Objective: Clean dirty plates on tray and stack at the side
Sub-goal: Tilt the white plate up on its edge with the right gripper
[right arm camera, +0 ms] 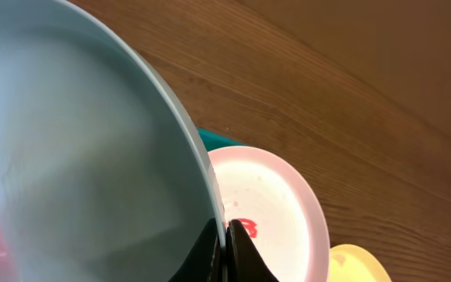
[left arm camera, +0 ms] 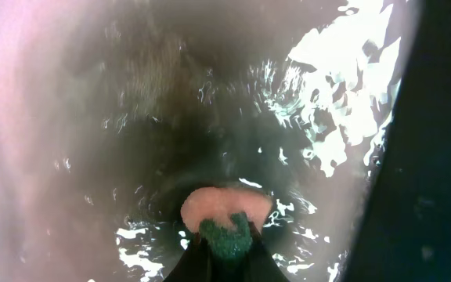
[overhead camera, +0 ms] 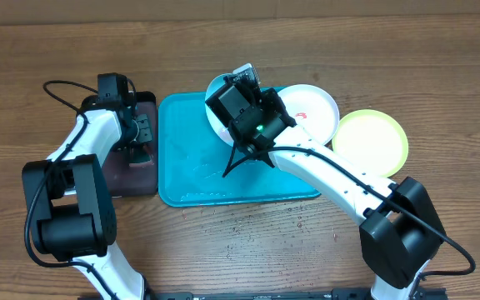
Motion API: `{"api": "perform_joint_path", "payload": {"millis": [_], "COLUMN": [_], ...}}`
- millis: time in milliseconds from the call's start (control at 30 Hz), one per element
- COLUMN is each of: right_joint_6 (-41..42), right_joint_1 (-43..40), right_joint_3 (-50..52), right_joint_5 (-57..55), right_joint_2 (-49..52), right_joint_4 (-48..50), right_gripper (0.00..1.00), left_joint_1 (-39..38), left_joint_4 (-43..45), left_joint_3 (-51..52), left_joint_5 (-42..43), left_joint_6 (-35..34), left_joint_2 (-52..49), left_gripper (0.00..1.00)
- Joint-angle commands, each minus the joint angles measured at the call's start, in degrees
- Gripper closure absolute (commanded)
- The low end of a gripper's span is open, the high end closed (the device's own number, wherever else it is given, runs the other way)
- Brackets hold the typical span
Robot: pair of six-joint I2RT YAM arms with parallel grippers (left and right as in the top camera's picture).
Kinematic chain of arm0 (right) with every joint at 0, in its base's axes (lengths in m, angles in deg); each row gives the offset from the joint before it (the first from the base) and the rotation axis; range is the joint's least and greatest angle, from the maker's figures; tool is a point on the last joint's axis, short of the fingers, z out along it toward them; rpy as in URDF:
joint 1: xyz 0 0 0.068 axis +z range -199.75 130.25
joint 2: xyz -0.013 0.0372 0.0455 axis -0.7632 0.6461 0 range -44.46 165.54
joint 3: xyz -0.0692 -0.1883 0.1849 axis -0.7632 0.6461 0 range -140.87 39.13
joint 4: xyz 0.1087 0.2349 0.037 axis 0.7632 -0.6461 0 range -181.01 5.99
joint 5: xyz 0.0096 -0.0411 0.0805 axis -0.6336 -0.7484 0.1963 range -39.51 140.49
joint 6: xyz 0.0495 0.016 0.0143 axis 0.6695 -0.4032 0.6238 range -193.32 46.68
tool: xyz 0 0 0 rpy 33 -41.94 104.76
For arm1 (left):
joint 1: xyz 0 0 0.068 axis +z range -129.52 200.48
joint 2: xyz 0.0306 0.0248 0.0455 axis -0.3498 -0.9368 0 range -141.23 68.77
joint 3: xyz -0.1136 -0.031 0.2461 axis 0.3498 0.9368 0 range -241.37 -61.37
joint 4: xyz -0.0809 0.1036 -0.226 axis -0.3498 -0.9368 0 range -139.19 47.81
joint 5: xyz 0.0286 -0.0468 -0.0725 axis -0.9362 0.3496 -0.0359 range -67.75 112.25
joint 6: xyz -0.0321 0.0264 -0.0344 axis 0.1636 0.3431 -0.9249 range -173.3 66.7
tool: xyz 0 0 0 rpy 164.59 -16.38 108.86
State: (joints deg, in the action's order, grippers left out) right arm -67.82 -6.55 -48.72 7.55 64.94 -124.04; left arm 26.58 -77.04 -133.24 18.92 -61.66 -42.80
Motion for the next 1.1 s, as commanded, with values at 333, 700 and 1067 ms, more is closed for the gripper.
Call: {"api": "perform_joint_path", "payload": {"millis": [333, 700, 1067], "right_joint_6": [-1.11, -1.07, -1.09], "right_joint_1": [-0.13, -0.13, -0.13], "right_joint_3": [-1.90, -1.90, -1.90], "right_joint_5": [-7.85, -7.80, -7.82], "right_joint_2": [-2.43, -2.43, -2.58], "right_joint_4": [2.97, 3.50, 3.50], "right_gripper": [0.96, 0.96, 0.96], "left_joint_1": [0.28, 0.28, 0.31], "left_joint_4": [-12.02, -8.11, -13.11], "left_joint_3": [-5.53, 1.14, -3.50], "left_joint_5": [-1.07, -1.11, -3.72], "left_joint_6": [0.63, 0.02, 0.02], "left_joint_2": [-0.24, -0.52, 0.37], "left_gripper": [0.33, 0.43, 0.94]}}
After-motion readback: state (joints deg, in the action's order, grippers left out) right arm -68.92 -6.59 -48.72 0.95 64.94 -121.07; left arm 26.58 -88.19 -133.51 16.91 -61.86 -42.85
